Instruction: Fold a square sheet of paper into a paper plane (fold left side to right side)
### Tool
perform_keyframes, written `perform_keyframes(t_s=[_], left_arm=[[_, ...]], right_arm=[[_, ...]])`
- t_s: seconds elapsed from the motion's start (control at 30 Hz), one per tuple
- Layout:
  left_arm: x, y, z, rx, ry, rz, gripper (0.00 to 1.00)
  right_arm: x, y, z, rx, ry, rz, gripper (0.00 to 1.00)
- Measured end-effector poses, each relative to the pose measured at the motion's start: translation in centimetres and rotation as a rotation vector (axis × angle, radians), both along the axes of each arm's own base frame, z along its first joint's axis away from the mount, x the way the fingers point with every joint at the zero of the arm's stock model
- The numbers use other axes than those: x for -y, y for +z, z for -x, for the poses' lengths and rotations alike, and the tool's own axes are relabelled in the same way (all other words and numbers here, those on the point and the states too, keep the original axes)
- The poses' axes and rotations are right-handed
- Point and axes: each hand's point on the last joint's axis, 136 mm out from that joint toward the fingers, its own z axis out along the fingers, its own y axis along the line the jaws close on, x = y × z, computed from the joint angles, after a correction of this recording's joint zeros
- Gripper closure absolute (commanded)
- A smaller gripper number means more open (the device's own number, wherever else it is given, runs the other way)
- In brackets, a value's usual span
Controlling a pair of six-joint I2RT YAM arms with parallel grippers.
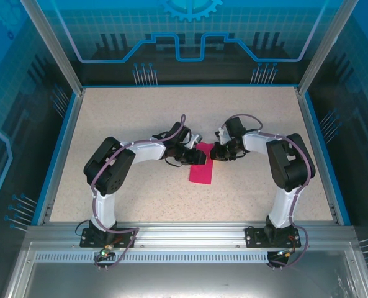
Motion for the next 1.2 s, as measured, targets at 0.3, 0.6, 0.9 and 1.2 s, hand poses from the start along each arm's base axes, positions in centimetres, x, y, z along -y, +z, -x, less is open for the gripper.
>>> perform_keyframes(t_s=[0.3,0.6,0.9,1.2], left_arm=[[0.0,0.0,0.0,0.0,0.0,0.0,0.59],[0.0,0.0,0.0,0.0,0.0,0.0,0.59],[0.0,0.0,0.0,0.0,0.0,0.0,0.59],[0.0,0.0,0.0,0.0,0.0,0.0,0.59]], right_arm=[[0.07,-0.05,-0.21,-0.002,-0.002,0.009,0.92],[0.05,-0.06,-0.2,-0.003,-0.002,0.009,0.92],[0.04,-0.06,-0.19,-0.003,-0.002,0.009,0.92],[-0.01,-0.06,-0.17,-0.003,-0.001,0.009,0.92]])
